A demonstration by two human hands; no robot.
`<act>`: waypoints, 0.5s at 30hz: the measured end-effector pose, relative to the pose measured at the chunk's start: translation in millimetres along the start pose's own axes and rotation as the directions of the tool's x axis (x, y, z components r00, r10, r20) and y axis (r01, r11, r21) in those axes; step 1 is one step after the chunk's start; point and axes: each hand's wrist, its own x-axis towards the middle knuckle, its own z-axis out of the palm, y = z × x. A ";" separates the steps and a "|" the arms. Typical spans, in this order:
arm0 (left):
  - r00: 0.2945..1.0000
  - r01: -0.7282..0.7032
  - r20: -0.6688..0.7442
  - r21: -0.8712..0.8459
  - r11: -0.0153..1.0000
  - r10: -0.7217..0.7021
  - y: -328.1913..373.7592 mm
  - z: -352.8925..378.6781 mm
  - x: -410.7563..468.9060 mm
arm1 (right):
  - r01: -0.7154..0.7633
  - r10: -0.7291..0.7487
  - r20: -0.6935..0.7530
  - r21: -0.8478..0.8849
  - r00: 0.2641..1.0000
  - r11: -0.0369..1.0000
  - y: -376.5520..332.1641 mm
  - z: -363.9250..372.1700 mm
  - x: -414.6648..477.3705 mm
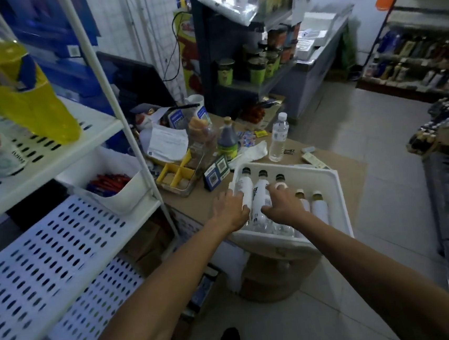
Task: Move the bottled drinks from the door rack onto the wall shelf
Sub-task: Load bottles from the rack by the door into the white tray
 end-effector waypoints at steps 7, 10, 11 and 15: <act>0.984 0.170 -0.045 -0.011 0.985 -0.170 -7.8 -8.4 -61.7 | 0.202 -0.202 0.019 -0.041 0.979 0.978 -48.0 9.7 -25.9; 0.967 0.239 -0.087 -0.002 0.971 -0.238 -21.0 -21.1 -89.8 | 0.297 -0.295 0.033 -0.065 0.955 0.953 -81.6 7.8 -37.0; 0.961 0.260 -0.100 -0.004 0.966 -0.259 -28.0 -27.5 -99.7 | 0.326 -0.325 0.031 -0.074 0.945 0.942 -92.7 6.9 -41.4; 0.922 0.350 -0.181 0.009 0.937 -0.343 -63.2 -54.4 -138.5 | 0.409 -0.406 0.052 -0.119 0.912 0.905 -138.6 2.0 -58.9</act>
